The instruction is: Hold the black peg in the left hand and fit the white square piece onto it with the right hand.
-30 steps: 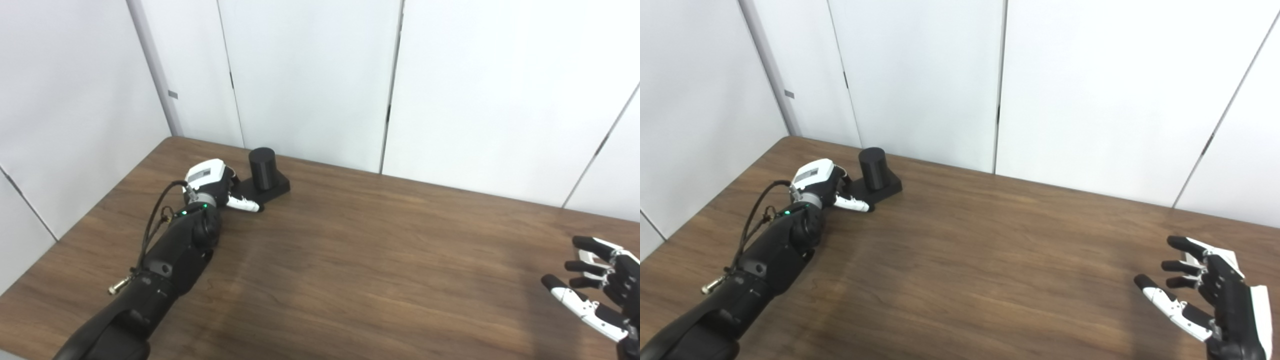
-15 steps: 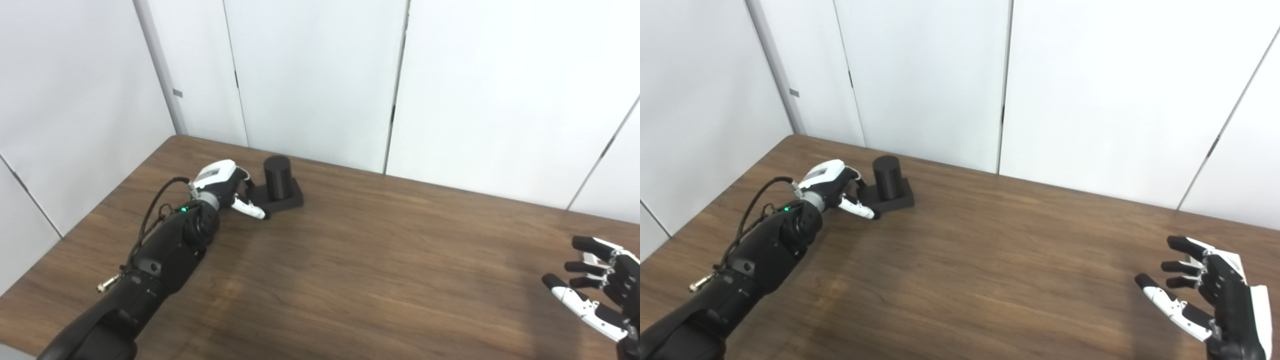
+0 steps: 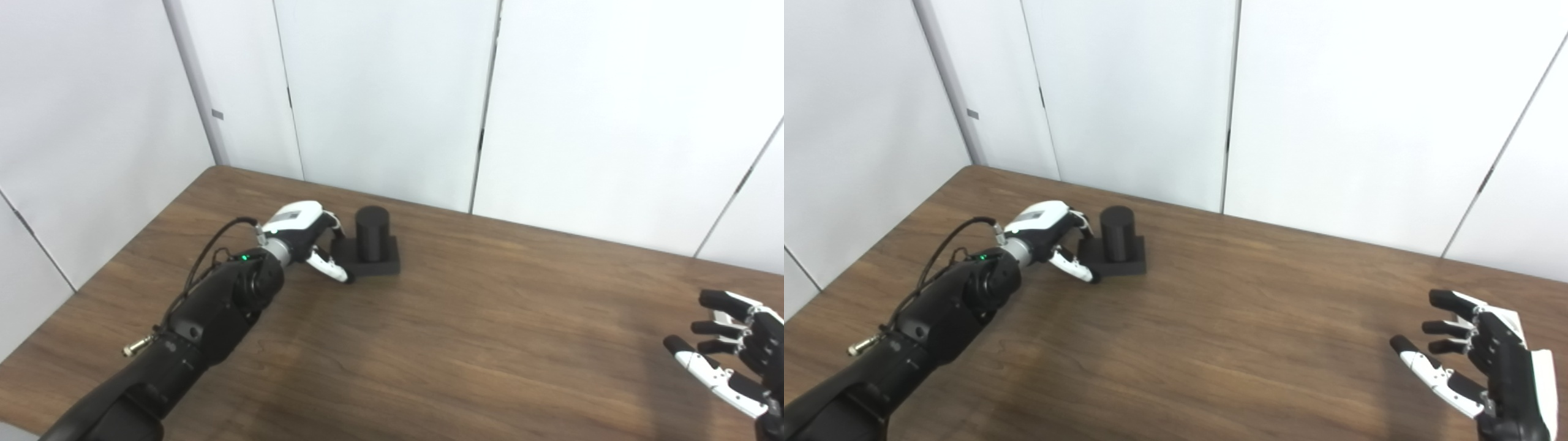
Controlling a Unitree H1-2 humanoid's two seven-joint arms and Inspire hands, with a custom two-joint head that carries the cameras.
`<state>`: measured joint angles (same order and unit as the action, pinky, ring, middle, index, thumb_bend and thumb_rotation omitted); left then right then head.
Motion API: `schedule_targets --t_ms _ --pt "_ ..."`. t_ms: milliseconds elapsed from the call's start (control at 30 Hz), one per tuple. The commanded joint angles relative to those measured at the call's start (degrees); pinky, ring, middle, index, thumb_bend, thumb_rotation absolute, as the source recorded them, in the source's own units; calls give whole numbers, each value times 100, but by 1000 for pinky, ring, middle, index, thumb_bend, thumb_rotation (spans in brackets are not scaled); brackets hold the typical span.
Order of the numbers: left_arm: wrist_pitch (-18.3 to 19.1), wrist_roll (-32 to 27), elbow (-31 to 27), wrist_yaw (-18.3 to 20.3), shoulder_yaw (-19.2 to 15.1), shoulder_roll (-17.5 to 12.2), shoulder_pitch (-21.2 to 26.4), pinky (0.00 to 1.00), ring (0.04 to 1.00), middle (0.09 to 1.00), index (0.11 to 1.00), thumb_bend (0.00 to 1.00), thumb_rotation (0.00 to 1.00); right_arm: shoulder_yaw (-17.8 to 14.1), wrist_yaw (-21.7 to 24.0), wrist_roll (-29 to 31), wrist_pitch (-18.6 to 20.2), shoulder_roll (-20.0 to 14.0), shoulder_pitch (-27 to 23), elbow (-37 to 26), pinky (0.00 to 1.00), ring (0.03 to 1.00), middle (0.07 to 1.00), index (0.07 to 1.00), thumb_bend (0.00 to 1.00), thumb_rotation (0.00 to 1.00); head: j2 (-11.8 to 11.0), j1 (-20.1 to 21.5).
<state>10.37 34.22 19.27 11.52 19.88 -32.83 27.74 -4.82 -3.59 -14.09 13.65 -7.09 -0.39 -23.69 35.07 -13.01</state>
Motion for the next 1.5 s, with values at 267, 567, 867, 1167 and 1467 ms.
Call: schedule_targets --t_ms 267,567,867,1167,1467 --pt "-730 90 -603 346 544 186 -166 897 975 910 486 523 55 -55 -107 -21 -454 -66 -209 142 479 585 719 663 529 0 -6 48" --pt "-1266 541 -1100 269 892 329 -250 876 962 909 489 523 62 -85 -111 -23 -486 -51 -192 172 483 593 709 676 536 0 36 155" --pt "-1585 647 -1364 473 1094 551 -381 882 973 916 490 522 65 -92 -100 -10 -608 -65 -177 250 494 612 733 683 540 0 123 331" --pt "-1899 637 -1486 735 1354 668 -458 881 973 910 490 522 65 -67 -141 -95 -732 -51 -192 338 470 598 724 672 550 0 282 624" --pt "-2180 645 -1447 1021 1633 797 -472 854 955 901 489 523 67 -10 -195 -168 -857 -36 -250 445 470 587 719 670 559 0 486 1001"
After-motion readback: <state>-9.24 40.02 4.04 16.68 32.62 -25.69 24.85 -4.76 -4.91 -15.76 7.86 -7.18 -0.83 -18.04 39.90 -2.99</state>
